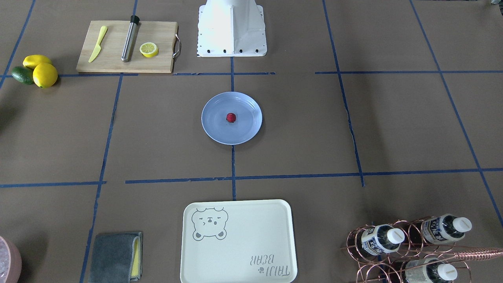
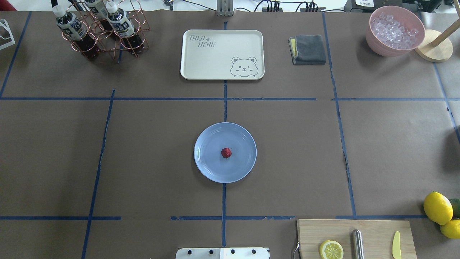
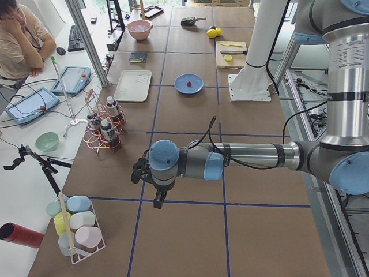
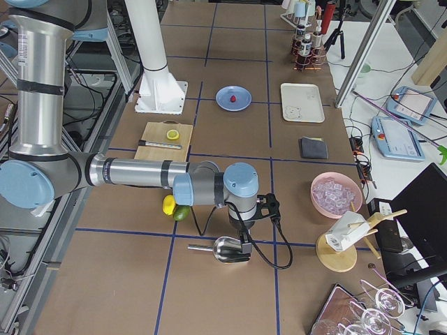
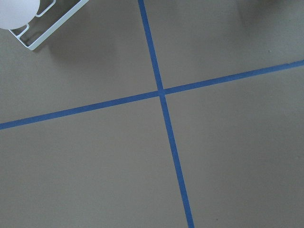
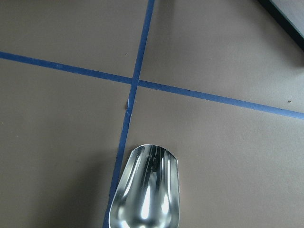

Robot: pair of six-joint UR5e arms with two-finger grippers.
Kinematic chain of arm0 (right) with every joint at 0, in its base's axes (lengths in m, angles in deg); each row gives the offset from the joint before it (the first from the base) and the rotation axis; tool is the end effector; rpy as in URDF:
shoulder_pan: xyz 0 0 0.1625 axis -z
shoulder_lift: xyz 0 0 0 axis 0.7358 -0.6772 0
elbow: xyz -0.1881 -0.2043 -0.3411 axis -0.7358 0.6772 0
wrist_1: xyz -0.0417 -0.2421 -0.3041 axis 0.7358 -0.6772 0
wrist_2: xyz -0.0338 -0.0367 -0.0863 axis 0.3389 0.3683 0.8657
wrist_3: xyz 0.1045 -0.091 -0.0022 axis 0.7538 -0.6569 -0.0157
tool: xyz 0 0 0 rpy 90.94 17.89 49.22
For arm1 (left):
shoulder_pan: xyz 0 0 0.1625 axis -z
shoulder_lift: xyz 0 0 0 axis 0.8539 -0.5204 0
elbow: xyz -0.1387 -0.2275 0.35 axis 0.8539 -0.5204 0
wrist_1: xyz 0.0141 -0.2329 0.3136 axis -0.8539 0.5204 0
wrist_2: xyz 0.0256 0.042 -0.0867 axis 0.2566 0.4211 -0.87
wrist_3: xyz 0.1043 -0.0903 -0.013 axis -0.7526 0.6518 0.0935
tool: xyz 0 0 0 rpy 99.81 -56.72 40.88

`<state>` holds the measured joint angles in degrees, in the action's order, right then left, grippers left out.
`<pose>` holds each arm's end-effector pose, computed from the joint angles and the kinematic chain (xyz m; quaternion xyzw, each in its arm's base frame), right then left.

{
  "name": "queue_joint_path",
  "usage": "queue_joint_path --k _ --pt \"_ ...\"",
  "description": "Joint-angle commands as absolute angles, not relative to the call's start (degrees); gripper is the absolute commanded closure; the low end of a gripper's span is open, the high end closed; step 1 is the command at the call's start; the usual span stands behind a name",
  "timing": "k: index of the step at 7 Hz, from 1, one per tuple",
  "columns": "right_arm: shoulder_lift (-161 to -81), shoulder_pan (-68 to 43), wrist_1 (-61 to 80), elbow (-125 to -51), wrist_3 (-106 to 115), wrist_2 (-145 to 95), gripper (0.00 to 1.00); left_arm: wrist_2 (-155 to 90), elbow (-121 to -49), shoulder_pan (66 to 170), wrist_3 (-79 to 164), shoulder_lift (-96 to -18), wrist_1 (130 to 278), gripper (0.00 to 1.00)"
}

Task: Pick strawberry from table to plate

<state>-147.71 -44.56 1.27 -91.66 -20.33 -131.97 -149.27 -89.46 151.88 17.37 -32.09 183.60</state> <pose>0.0581 -0.4221 0.6970 0.0726 -0.3380 -0.0668 0.9360 -0.0543 -0.4335 0.6817 0.0937 0.4006 0.0788 0.9080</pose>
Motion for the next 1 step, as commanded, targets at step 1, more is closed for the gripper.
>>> queue_joint_path --k 1 --pt "-147.79 -44.56 1.58 -91.6 -20.3 -132.14 0.0 -149.27 -89.41 151.8 17.37 -32.09 183.67 0.0"
